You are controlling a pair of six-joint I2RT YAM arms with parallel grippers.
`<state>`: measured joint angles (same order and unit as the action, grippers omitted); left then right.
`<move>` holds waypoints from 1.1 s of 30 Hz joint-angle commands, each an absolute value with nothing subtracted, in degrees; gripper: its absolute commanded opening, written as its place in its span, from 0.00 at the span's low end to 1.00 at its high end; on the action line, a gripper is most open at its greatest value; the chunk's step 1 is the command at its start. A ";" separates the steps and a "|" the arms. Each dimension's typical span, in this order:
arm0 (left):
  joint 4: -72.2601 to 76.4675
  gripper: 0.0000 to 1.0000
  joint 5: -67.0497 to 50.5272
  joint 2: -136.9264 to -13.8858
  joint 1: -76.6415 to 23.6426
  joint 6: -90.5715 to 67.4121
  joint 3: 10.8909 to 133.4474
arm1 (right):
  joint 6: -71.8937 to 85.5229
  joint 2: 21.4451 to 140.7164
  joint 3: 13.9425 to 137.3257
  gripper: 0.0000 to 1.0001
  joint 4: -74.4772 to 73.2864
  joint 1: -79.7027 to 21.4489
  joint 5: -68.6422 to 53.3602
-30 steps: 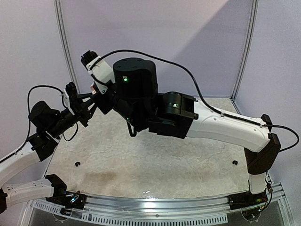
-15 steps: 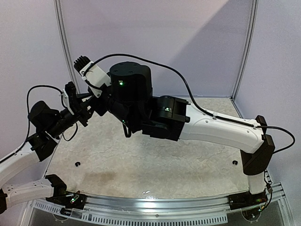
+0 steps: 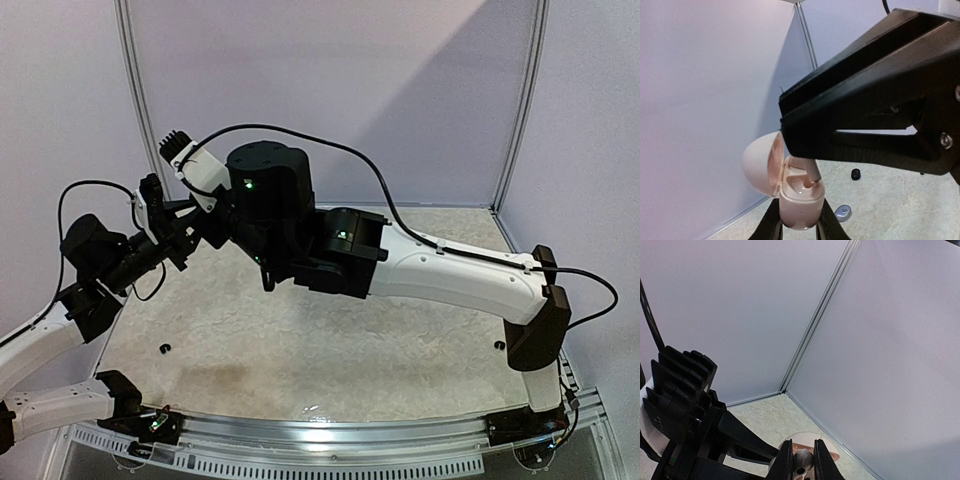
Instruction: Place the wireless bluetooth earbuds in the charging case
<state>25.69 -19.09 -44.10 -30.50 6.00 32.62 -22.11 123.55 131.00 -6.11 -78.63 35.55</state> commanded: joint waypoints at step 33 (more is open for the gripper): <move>24.17 0.00 -19.82 -43.68 -31.27 3.53 34.26 | -24.25 125.03 132.04 0.00 -6.66 -78.40 36.09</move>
